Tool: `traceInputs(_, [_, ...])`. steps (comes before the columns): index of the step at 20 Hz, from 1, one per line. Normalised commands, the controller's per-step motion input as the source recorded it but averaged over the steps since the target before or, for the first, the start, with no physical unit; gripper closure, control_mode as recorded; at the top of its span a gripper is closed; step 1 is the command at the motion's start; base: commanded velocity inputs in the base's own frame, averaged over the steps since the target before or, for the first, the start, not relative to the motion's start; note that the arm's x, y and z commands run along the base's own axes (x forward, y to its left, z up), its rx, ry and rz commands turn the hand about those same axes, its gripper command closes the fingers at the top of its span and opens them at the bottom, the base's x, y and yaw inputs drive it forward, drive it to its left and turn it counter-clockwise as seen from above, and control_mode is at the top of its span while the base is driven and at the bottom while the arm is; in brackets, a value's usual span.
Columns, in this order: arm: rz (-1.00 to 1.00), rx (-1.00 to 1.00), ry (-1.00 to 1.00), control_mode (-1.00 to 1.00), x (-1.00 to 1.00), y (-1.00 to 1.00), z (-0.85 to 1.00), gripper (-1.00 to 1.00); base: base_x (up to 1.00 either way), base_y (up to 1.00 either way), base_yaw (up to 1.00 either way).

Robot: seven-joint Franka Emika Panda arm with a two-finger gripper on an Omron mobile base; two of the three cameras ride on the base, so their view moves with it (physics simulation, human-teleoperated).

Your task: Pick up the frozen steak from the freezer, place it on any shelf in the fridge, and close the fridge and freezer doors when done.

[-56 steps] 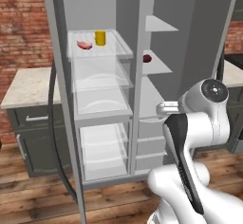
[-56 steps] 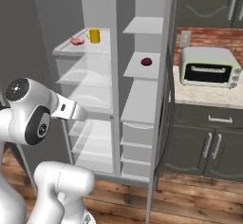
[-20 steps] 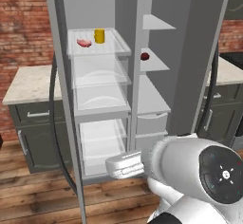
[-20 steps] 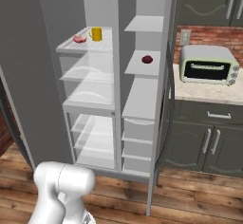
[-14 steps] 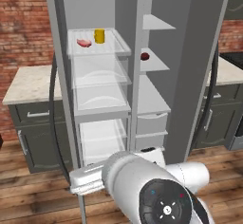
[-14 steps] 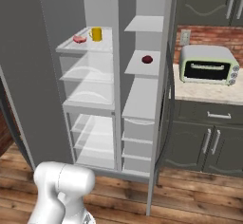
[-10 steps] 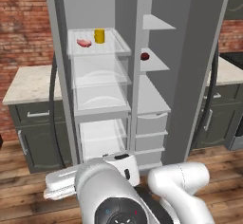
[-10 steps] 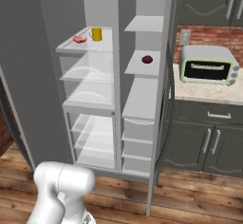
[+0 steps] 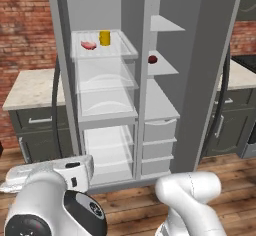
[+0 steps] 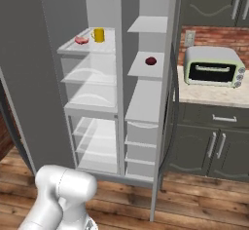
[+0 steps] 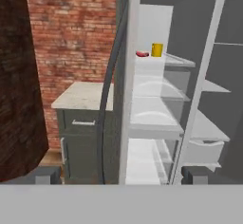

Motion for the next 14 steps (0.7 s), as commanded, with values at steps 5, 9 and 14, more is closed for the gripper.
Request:
traceInputs(5, [-0.15, 0.00, -0.17, -1.00, 0.59, 0.14, -0.23, -1.00, 0.00, 0.00, 0.00])
traceInputs(9, [-0.26, 0.00, -0.06, -1.00, 0.80, 0.17, -0.11, -1.00, 0.00, 0.00, 0.00])
traceInputs(14, [-0.22, 0.00, 0.00, -1.00, 0.72, 0.19, -0.11, -1.00, 0.00, 0.00, 0.00])
